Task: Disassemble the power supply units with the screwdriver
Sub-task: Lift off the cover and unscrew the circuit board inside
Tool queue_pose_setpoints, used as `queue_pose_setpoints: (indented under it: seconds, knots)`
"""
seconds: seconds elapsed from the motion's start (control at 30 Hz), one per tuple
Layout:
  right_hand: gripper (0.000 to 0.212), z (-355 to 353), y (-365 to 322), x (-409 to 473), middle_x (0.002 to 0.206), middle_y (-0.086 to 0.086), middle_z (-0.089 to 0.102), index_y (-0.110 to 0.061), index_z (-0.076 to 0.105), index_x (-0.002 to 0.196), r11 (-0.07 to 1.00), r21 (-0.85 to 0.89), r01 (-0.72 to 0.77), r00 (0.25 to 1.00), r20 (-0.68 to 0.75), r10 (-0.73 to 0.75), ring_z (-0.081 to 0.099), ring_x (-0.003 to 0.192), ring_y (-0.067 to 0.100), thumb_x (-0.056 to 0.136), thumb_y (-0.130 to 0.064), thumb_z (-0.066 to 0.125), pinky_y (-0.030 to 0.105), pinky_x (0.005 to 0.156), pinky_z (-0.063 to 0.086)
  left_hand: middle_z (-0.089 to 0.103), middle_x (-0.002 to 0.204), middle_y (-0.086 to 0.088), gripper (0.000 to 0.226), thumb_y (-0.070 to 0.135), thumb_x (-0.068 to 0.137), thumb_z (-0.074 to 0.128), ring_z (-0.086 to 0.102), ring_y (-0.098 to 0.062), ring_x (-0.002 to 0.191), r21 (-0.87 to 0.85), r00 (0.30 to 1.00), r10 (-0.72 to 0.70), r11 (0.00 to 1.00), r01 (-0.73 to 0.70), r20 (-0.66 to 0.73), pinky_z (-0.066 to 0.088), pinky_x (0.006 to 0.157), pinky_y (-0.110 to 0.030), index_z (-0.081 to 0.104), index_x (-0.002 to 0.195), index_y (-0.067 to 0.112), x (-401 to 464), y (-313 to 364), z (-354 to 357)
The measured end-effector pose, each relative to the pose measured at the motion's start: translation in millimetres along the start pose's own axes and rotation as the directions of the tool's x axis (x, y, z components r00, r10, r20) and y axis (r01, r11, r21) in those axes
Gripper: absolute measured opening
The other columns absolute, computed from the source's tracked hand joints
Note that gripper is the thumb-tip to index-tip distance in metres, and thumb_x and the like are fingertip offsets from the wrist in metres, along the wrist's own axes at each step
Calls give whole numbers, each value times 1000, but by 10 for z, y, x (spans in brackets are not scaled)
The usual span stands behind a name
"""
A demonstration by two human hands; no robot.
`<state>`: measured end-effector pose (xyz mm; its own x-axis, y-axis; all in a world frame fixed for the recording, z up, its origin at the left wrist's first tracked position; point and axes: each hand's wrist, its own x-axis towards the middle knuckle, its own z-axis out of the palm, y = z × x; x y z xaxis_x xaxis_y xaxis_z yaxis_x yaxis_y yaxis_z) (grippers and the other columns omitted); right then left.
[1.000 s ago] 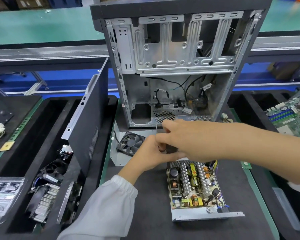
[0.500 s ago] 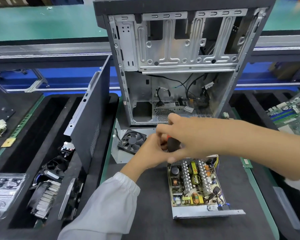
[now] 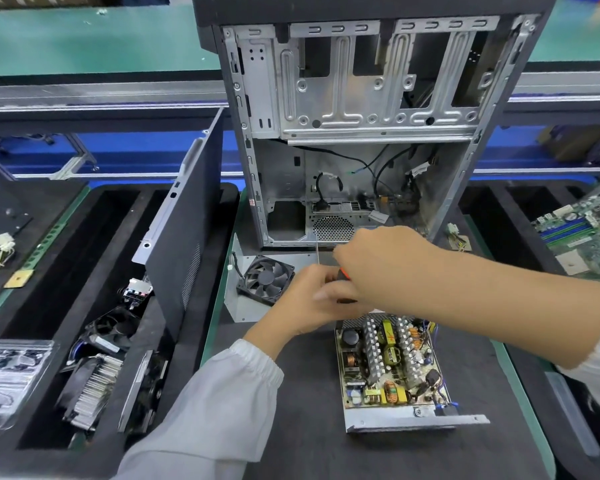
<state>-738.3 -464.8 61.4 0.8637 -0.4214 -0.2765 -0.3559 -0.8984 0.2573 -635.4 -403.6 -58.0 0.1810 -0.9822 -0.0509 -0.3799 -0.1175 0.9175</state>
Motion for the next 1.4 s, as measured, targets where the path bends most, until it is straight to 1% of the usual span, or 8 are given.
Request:
queue_pose_setpoints:
  seconds: [0.17, 0.33, 0.47, 0.57, 0.87, 1.07, 1.27, 1.4]
  knots:
    - [18, 92, 78, -13, 80, -6, 27, -24, 47, 110, 978, 166, 129, 990, 27, -136, 37, 56, 9, 94, -29, 53, 25, 45, 21, 51, 56, 12, 19, 38, 60, 79, 41, -5, 57, -89, 1000, 17, 996, -18, -17, 36, 59, -20, 60, 59, 38, -34, 12, -37]
    - [17, 66, 147, -30, 93, -4, 34, -23, 48, 101, 950, 278, 142, 989, 10, -150, 51, 71, 19, 89, -17, 58, 31, 53, 33, 23, 56, 11, 17, 17, 84, 74, 23, -8, 53, -78, 999, 33, 996, -34, -11, 21, 50, -17, 67, 87, 32, -210, -205, -196]
    - [18, -62, 241, -64, 96, -6, 36, -27, 45, 103, 946, 296, 131, 989, 27, -145, 52, 88, 23, 91, -17, 54, 41, 73, 46, 31, 58, 2, 22, -5, 89, 49, 28, -7, 51, -158, 973, -180, 975, 157, -142, 27, 50, -16, 63, 95, 11, -360, -463, -189]
    - [20, -154, 305, -87, 92, -12, 34, -32, 44, 104, 933, 334, 136, 987, 39, -158, 48, 93, 19, 91, -22, 56, 38, 78, 43, 38, 53, 10, 13, 7, 95, 51, 32, -6, 48, -185, 932, -338, 932, 312, -132, 27, 45, -16, 61, 88, 12, -429, -631, -93]
    - [21, -178, 409, -184, 89, -14, 34, -34, 46, 105, 935, 336, 116, 990, 40, -137, 39, 79, 2, 90, -29, 59, 31, 72, 36, 72, 95, 8, 11, 18, 87, 70, 66, -9, 89, 200, 933, -101, 963, 178, -346, 53, 82, -27, 77, 95, 20, -390, -691, 515]
    - [20, -217, 449, -312, 89, -14, 37, -37, 46, 102, 931, 345, 117, 992, 6, -127, 40, 78, -1, 90, -32, 60, 28, 67, 31, 69, 98, -2, 22, 20, 93, 58, 66, -27, 92, 636, 979, 140, 771, -14, -149, 51, 75, -36, 73, 110, 21, -349, -699, 471]
    - [18, -214, 454, -426, 89, -13, 36, -36, 45, 102, 927, 362, 94, 994, 17, -107, 41, 79, 1, 91, -32, 59, 29, 69, 35, 56, 54, 9, 33, 28, 42, 94, 56, -10, 40, 891, 986, 167, 452, -53, -26, 33, 36, -18, 64, 55, 27, -252, -545, 440]
    - [18, -198, 473, -475, 90, -14, 37, -39, 42, 102, 930, 359, 73, 995, 38, -92, 41, 76, 1, 93, -33, 57, 27, 64, 34, 65, 76, 3, 11, 16, 75, 77, 67, -23, 64, 886, 990, 138, 459, -63, -1, 44, 51, -27, 69, 79, 22, -244, -542, 443]
